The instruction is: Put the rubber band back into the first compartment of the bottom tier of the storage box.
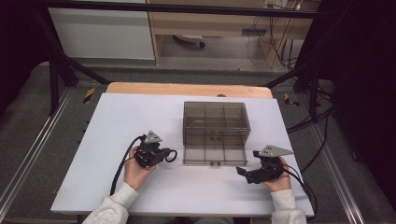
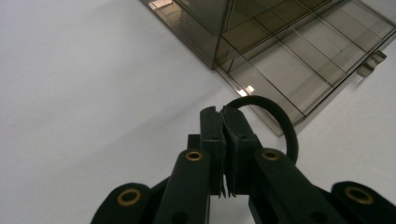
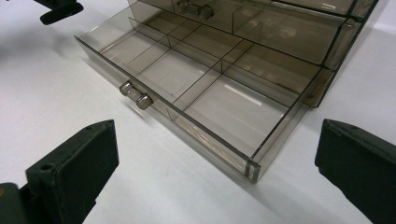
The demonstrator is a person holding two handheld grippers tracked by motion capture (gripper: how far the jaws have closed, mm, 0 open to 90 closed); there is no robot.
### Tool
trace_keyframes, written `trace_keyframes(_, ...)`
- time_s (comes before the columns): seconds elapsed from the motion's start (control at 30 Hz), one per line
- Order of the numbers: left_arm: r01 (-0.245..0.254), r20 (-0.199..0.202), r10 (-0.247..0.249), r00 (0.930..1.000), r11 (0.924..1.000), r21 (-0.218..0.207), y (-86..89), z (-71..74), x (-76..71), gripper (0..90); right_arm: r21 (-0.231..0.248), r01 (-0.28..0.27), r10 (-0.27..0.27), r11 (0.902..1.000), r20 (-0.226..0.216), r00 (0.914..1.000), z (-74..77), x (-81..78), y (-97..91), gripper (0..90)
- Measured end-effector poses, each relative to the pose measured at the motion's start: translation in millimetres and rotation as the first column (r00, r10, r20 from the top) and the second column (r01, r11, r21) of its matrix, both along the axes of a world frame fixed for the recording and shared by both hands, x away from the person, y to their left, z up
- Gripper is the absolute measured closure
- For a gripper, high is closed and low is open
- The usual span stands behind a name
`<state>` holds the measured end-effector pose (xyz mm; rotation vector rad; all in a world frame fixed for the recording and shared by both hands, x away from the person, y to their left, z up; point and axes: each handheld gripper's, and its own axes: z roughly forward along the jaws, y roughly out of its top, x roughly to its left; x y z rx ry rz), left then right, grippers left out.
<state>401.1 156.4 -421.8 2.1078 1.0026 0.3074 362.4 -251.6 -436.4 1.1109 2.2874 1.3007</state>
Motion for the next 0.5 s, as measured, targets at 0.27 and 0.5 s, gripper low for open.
trace_keyframes(0.27,0.007,0.008,-0.007,0.9999,1.0,-0.004,-2.4,2.5,-2.2,87.0,0.001,0.0,0.0,1.0,0.0,1.0,0.1,-0.1,0.0,0.3)
trace_keyframes(0.5,0.015,0.014,-0.015,0.9998,0.9999,-0.008,-4.8,5.2,-4.4,87.0,0.0,-0.001,0.001,1.0,0.0,1.0,0.1,0.0,0.0,0.3)
